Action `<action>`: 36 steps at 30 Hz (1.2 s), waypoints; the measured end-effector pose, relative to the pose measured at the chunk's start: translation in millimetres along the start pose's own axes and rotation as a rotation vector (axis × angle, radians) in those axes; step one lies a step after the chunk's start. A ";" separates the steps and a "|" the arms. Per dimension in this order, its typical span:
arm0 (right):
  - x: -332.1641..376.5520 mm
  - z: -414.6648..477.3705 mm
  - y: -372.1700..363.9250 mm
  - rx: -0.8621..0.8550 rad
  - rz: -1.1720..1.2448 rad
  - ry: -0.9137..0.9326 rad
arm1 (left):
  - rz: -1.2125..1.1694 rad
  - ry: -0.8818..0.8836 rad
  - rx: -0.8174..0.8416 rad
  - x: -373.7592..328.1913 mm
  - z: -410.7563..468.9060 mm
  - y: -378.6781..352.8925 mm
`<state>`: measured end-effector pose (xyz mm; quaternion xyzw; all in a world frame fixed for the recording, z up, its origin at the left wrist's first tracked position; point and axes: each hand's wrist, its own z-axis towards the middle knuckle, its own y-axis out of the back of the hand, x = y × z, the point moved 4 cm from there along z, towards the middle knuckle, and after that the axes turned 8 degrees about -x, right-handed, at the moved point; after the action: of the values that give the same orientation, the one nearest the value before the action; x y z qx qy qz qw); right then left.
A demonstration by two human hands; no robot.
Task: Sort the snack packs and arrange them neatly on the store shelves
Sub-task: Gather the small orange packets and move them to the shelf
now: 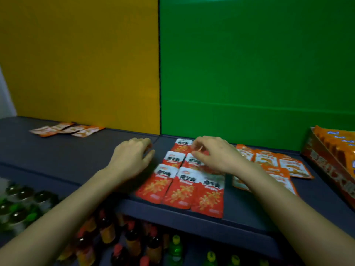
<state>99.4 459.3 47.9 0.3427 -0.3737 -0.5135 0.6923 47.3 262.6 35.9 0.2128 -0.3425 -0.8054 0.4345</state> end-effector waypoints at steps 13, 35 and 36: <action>221.2 92.4 -118.9 0.083 0.154 0.046 | 0.053 0.147 0.028 233.3 -82.7 67.0; 271.2 287.1 -249.4 0.169 -0.014 -0.295 | 0.072 0.312 0.169 484.0 -17.1 6.4; 268.3 296.3 -252.2 0.172 -0.033 -0.317 | 0.057 0.298 0.193 493.5 -8.4 -1.8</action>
<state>-220.9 113.0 19.8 0.3215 -0.5148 -0.5384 0.5846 -210.8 -157.2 6.6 0.3610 -0.3559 -0.7155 0.4807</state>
